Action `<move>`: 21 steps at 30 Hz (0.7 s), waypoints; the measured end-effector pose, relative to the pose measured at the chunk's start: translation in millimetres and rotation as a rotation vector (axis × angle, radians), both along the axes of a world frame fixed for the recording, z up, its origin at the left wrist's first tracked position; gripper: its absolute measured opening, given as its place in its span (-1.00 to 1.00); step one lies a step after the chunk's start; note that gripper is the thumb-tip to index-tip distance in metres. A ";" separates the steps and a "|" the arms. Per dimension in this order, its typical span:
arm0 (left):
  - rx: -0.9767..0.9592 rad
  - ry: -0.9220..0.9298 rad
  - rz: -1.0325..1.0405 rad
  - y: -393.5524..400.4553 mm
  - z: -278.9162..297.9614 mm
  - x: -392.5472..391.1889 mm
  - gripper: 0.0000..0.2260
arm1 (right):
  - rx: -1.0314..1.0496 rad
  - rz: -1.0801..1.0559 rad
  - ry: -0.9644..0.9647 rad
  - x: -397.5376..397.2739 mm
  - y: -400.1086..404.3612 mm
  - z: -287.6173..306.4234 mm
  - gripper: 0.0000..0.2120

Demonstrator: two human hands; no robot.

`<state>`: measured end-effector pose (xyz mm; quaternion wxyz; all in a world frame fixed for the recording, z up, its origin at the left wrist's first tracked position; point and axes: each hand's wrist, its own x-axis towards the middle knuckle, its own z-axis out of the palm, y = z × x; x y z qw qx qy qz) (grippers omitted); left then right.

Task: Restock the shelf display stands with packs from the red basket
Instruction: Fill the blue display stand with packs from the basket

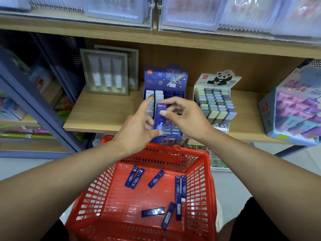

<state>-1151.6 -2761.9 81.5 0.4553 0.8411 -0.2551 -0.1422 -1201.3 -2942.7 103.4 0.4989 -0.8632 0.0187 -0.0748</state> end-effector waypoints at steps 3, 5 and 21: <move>-0.035 -0.033 0.026 -0.9 -2.2 1.2 -0.14 | 0.110 -0.088 0.018 7.6 -7.3 2.8 -0.83; 0.003 -0.179 0.027 2.0 -2.6 2.6 -0.25 | 0.049 -0.199 0.021 14.6 -20.9 0.5 -0.79; 0.571 -0.523 -0.322 10.9 -14.5 4.5 -0.12 | -0.359 -0.231 0.049 19.0 -44.7 -15.3 -0.82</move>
